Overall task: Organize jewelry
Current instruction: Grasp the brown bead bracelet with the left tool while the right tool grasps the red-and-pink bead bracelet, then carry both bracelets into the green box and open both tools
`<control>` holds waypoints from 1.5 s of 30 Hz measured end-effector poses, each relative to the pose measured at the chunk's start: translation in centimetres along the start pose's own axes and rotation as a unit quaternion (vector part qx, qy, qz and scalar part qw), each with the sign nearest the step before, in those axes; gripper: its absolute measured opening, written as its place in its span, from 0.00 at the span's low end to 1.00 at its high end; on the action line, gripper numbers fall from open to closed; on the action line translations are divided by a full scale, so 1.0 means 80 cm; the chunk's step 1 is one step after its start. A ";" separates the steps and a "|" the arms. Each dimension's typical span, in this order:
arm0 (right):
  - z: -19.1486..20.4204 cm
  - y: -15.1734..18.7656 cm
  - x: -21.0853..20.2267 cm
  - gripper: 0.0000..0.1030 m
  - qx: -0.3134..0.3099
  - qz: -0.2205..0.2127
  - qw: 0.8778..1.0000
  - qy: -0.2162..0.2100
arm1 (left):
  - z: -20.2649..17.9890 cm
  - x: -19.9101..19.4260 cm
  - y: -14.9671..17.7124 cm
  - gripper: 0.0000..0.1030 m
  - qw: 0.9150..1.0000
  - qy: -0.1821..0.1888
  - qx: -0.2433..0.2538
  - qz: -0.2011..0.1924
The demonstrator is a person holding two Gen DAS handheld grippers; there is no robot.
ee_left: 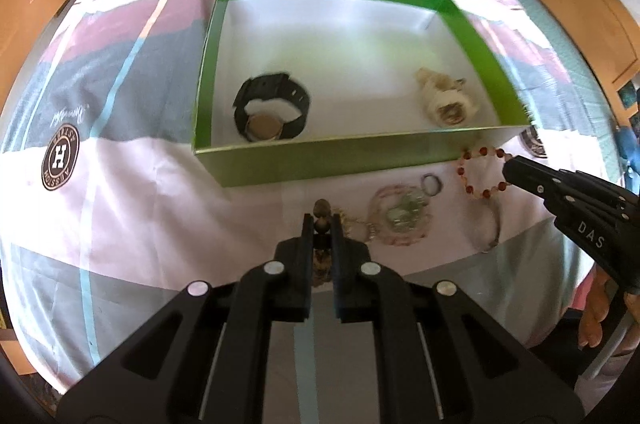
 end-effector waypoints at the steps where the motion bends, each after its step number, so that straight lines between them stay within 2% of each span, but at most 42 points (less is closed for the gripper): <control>1: 0.003 -0.004 -0.004 0.07 -0.001 -0.006 1.000 -0.004 | -0.004 -0.007 -0.001 0.08 1.000 0.002 0.000 -0.007; 14: 0.011 -0.003 -0.026 0.07 -0.004 -0.030 0.999 -0.017 | -0.012 -0.032 -0.003 0.07 0.999 0.011 -0.003 -0.043; 18: 0.011 -0.005 -0.029 0.07 -0.009 -0.040 0.999 -0.006 | -0.017 -0.049 -0.008 0.07 0.997 -0.002 0.003 -0.077; 22: 0.015 -0.010 -0.042 0.07 -0.019 -0.070 0.997 0.004 | -0.022 -0.067 -0.014 0.07 0.993 -0.014 0.012 -0.116; 28: 0.024 -0.018 -0.065 0.07 -0.028 -0.119 0.992 -0.009 | -0.018 -0.086 -0.021 0.08 0.987 -0.040 0.009 -0.157; 45: 0.027 -0.021 -0.068 0.07 -0.025 -0.133 0.991 -0.017 | -0.022 -0.095 -0.028 0.08 0.981 -0.054 0.015 -0.184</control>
Point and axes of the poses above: each gripper's, at about its wrist camera, not at the fingertips, and x roughly the way its jaws point, z to its left, y to its underside, the point moved 6 cm from there along x, roughly the way its jaws point, and after that the axes turned 1 degree about y, right-handed, at the moved point
